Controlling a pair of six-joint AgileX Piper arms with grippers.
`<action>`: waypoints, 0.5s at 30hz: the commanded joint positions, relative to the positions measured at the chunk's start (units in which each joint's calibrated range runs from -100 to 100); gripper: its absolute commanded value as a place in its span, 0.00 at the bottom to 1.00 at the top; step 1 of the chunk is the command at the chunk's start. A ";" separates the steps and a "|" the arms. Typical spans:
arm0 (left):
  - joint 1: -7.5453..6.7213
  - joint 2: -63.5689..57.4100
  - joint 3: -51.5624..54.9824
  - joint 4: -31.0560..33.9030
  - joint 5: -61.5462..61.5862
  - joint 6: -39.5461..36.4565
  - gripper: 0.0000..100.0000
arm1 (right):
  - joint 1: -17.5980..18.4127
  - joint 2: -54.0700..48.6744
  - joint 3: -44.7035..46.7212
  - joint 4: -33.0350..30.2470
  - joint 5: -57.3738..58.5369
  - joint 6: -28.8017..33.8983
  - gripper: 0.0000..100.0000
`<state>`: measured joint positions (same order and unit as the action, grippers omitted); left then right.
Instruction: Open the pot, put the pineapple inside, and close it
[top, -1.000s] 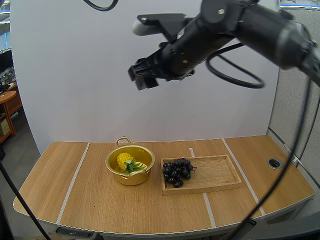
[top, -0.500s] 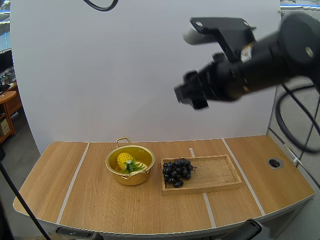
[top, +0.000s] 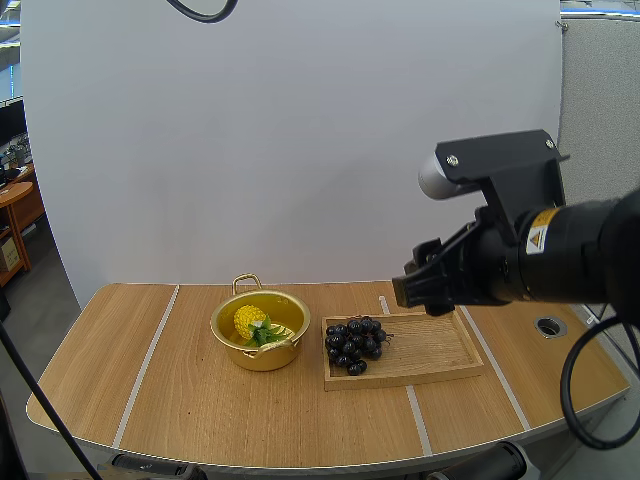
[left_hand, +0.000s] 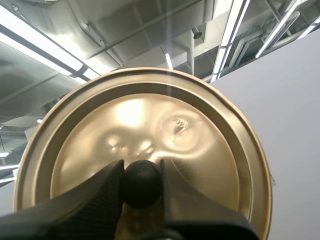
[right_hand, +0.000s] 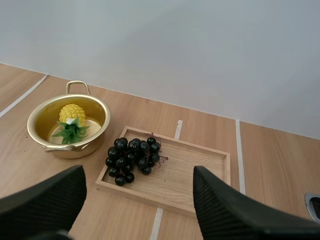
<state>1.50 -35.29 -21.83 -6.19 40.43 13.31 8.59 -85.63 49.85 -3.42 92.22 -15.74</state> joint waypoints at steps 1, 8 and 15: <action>0.07 -0.20 -0.42 0.09 -1.94 -0.21 0.00 | -0.44 -1.47 1.75 -0.67 -0.45 0.17 1.00; 0.07 -0.20 -0.42 0.09 -1.94 -0.21 0.00 | -0.91 -2.95 4.48 -0.18 -0.07 1.21 0.50; 0.07 -0.20 -0.42 0.09 -1.94 -0.21 0.00 | -2.67 -6.01 6.37 0.41 0.50 1.21 0.00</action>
<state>1.50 -35.29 -21.83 -6.19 40.43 13.31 6.52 -90.60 55.56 -3.52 92.40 -14.60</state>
